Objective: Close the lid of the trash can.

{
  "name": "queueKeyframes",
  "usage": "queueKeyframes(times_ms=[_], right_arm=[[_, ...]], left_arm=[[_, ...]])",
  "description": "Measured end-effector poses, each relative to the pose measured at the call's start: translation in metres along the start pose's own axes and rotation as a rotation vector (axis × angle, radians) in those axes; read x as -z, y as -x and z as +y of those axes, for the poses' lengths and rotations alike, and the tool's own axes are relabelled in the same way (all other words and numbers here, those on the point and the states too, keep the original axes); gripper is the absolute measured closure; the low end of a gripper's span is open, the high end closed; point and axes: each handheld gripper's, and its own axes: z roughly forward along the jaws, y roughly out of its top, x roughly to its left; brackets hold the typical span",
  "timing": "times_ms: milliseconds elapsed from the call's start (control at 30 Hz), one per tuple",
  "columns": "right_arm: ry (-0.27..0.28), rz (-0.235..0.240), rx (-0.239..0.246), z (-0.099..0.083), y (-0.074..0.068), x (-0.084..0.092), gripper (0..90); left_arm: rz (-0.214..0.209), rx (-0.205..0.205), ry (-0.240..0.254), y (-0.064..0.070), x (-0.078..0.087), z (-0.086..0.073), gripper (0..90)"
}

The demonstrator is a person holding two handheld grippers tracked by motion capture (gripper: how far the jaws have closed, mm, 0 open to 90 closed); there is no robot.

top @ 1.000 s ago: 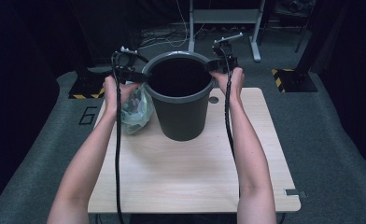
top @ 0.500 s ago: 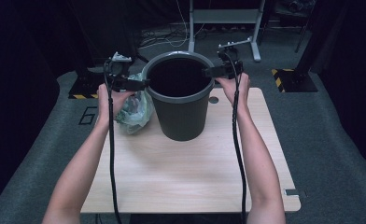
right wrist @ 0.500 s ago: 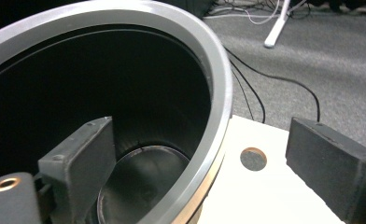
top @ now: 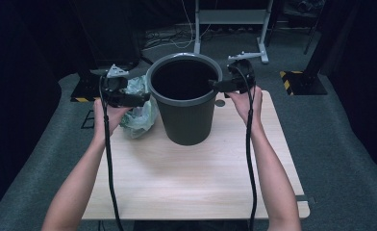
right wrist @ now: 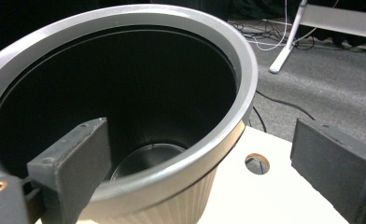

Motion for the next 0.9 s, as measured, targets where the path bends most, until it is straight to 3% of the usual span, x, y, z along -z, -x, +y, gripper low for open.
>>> queueKeyframes(times_ms=[433, 900], right_arm=[[0.041, 0.009, 0.043, -0.027, -0.01, 0.021, 4.1], [0.043, -0.003, 0.07, -0.073, -0.014, 0.039, 4.1]], left_arm=[[-0.01, -0.004, 0.002, 0.005, 0.006, -0.032, 3.5], [-0.022, -0.032, 0.018, 0.021, 0.012, -0.075, 5.3]])
